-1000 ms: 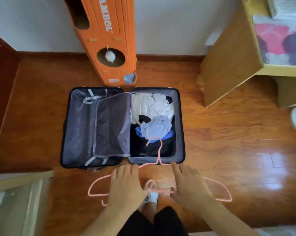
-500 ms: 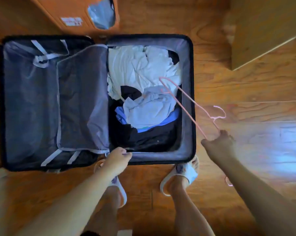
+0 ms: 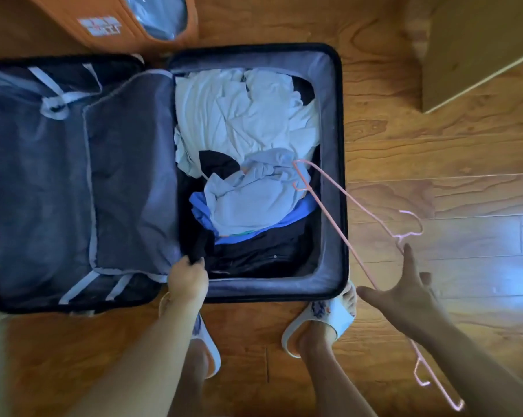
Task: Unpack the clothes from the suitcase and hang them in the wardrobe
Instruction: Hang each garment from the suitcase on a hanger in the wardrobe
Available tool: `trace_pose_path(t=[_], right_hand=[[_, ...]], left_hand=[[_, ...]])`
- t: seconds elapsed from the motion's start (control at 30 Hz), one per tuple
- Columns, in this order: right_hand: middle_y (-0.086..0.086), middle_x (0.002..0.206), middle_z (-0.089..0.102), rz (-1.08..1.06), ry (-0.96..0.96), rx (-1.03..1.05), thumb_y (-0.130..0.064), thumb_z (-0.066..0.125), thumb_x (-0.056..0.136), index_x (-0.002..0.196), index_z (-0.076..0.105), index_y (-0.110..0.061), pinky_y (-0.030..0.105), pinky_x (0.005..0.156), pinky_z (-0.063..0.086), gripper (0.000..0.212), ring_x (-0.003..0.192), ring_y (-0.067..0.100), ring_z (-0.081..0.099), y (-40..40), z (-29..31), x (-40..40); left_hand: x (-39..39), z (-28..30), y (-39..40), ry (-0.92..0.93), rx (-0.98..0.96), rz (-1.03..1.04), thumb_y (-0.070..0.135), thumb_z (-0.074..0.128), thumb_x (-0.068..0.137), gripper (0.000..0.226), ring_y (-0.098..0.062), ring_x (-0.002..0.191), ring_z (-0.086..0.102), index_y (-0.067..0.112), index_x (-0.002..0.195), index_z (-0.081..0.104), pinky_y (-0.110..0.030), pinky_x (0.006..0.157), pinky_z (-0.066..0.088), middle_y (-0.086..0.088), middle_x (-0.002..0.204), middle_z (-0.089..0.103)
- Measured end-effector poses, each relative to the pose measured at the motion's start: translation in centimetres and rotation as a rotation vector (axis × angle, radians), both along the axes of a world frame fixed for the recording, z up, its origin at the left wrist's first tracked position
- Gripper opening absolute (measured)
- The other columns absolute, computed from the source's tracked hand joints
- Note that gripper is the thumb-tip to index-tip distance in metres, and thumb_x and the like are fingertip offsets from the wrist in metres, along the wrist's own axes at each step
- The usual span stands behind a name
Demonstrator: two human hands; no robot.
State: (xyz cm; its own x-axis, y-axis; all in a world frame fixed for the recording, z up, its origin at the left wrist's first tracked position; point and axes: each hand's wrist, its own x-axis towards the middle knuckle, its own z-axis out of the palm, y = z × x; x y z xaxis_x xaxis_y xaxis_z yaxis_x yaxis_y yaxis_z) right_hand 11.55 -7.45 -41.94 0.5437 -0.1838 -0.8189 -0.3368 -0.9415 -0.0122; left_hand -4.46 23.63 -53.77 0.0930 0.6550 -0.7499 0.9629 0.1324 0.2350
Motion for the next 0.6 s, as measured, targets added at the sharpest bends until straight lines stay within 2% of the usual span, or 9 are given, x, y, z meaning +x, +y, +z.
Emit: trace_pose_path(t=[0.07, 0.17, 0.2, 0.27, 0.37, 0.43, 0.5, 0.57, 0.6], right_hand=[[0.017, 0.137, 0.036, -0.037, 0.047, 0.034, -0.076, 0.073, 0.065, 0.153, -0.013, -0.048, 0.048, 0.097, 0.040, 0.126, 0.126, 0.042, 0.046, 0.2, 1.9, -0.4], [0.016, 0.159, 0.028, -0.190, 0.013, 0.120, -0.091, 0.038, 0.076, 0.157, 0.000, -0.041, 0.053, 0.113, 0.027, 0.103, 0.145, 0.039, 0.029, 0.8, 3.9, -0.3], [0.014, 0.157, 0.035, -0.189, -0.059, 0.144, -0.087, 0.029, 0.083, 0.156, 0.011, -0.041, 0.054, 0.113, 0.027, 0.088, 0.143, 0.038, 0.033, 1.2, 4.7, -0.2], [0.015, 0.132, 0.062, -0.093, -0.232, 0.190, -0.081, 0.019, 0.087, 0.142, 0.036, -0.046, 0.053, 0.100, 0.042, 0.067, 0.122, 0.041, 0.054, 2.2, 6.6, -0.1], [0.018, 0.102, 0.071, 0.070, -0.326, 0.284, -0.054, 0.032, 0.101, 0.131, 0.054, -0.043, 0.044, 0.078, 0.049, 0.040, 0.095, 0.042, 0.063, 4.8, 10.2, -0.5], [0.018, 0.095, 0.070, 0.036, -0.359, 0.335, -0.033, 0.040, 0.105, 0.133, 0.058, -0.033, 0.043, 0.077, 0.050, 0.034, 0.090, 0.042, 0.064, 6.3, 12.5, -1.0], [0.009, 0.080, 0.068, -0.099, -0.386, 0.397, -0.019, 0.041, 0.105, 0.128, 0.061, -0.025, 0.049, 0.073, 0.054, 0.031, 0.075, 0.038, 0.066, 7.4, 15.6, -1.5], [0.005, 0.091, 0.069, -0.254, -0.365, 0.506, -0.006, 0.037, 0.104, 0.122, 0.058, -0.022, 0.047, 0.062, 0.056, 0.032, 0.058, 0.023, 0.068, 7.8, 19.6, -2.2], [0.007, 0.104, 0.069, -0.291, -0.366, 0.565, 0.001, 0.035, 0.103, 0.123, 0.055, -0.024, 0.039, 0.056, 0.053, 0.038, 0.057, 0.017, 0.069, 7.9, 21.9, -2.5]], left_hand=[[-0.9, 3.3, 1.9, -0.061, -0.031, 0.192, 0.029, 0.058, 0.101, 0.027, -0.042, 0.088, 0.068, 0.011, 0.082, 0.062, -0.048, 0.077, 0.053, -0.019, 0.088, 0.070], [-1.0, 8.7, 3.7, -0.277, -0.066, 0.539, 0.018, 0.061, 0.102, 0.022, -0.019, 0.070, 0.069, 0.009, 0.082, 0.057, -0.042, 0.083, 0.054, -0.016, 0.080, 0.063], [-0.7, 11.2, 4.0, -0.350, -0.075, 0.611, 0.014, 0.060, 0.102, 0.024, -0.015, 0.066, 0.064, 0.008, 0.080, 0.054, -0.040, 0.089, 0.054, -0.011, 0.074, 0.055], [-0.3, 15.8, 4.4, -0.462, -0.100, 0.660, 0.011, 0.059, 0.102, 0.029, -0.011, 0.063, 0.060, 0.009, 0.075, 0.049, -0.039, 0.099, 0.051, -0.008, 0.071, 0.045], [-0.3, 22.3, 4.7, -0.598, -0.189, 0.686, 0.006, 0.056, 0.102, 0.039, -0.015, 0.062, 0.064, 0.011, 0.065, 0.044, -0.046, 0.103, 0.049, -0.012, 0.072, 0.045], [-0.5, 26.6, 5.0, -0.663, -0.244, 0.686, 0.002, 0.050, 0.103, 0.039, -0.021, 0.070, 0.059, 0.011, 0.066, 0.050, -0.052, 0.108, 0.045, -0.012, 0.075, 0.050], [-0.6, 31.1, 5.5, -0.719, -0.272, 0.636, 0.002, 0.052, 0.102, 0.048, -0.019, 0.069, 0.056, 0.012, 0.056, 0.059, -0.049, 0.106, 0.047, -0.008, 0.065, 0.051], [-0.9, 36.0, 5.9, -0.715, -0.288, 0.512, 0.004, 0.058, 0.100, 0.049, -0.017, 0.068, 0.060, 0.014, 0.051, 0.060, -0.043, 0.102, 0.048, 0.000, 0.056, 0.053], [-1.1, 38.4, 6.0, -0.716, -0.310, 0.463, 0.005, 0.060, 0.099, 0.042, -0.020, 0.076, 0.064, 0.003, 0.057, 0.059, -0.040, 0.101, 0.048, 0.001, 0.058, 0.057]])
